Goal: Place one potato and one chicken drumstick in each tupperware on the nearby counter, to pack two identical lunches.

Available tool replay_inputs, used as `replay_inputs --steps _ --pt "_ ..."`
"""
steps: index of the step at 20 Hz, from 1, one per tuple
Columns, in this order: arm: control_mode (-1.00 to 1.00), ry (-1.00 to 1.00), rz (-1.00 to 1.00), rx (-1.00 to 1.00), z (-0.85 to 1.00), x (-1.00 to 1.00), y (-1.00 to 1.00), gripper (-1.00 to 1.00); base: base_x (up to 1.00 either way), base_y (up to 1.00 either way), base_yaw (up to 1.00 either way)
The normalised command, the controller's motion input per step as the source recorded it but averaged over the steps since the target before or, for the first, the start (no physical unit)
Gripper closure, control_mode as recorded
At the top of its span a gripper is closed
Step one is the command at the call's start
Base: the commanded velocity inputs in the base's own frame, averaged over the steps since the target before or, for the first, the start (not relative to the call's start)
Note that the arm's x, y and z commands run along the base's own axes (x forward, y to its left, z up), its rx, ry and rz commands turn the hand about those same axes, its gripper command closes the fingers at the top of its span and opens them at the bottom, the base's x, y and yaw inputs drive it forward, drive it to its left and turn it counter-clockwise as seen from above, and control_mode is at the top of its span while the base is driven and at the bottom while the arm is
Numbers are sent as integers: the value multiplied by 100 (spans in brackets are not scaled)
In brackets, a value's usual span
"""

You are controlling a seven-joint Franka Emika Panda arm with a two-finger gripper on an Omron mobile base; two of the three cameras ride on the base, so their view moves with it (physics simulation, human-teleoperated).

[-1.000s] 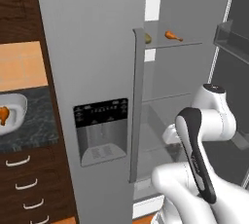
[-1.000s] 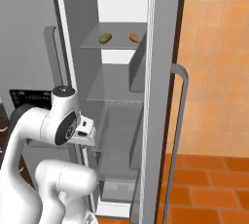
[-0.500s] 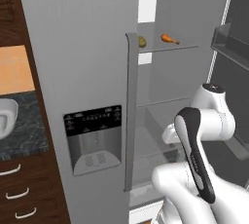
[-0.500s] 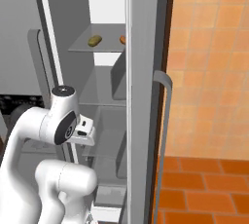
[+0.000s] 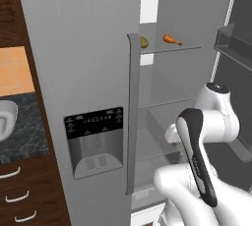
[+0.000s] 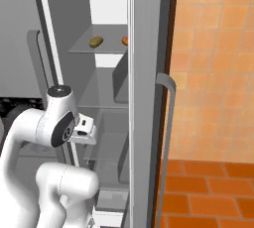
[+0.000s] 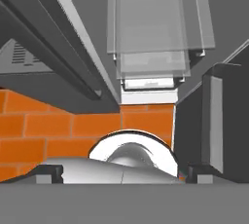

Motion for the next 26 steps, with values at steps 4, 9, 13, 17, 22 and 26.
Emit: replay_inputs --steps 4,9,13,17,22,26 --pt "-100 -53 9 -18 80 -5 -1 -100 0 0 0" --pt "-100 -39 5 -2 100 17 -26 -100 0 0 0" --pt "-100 -20 1 1 100 40 -19 -100 0 0 0" --pt "-100 -10 0 10 72 79 0 -100 0 0 0" --pt "-100 -1 0 22 40 100 0 -100 0 0 0" --pt "-100 0 0 11 22 88 1 -100 0 0 0"
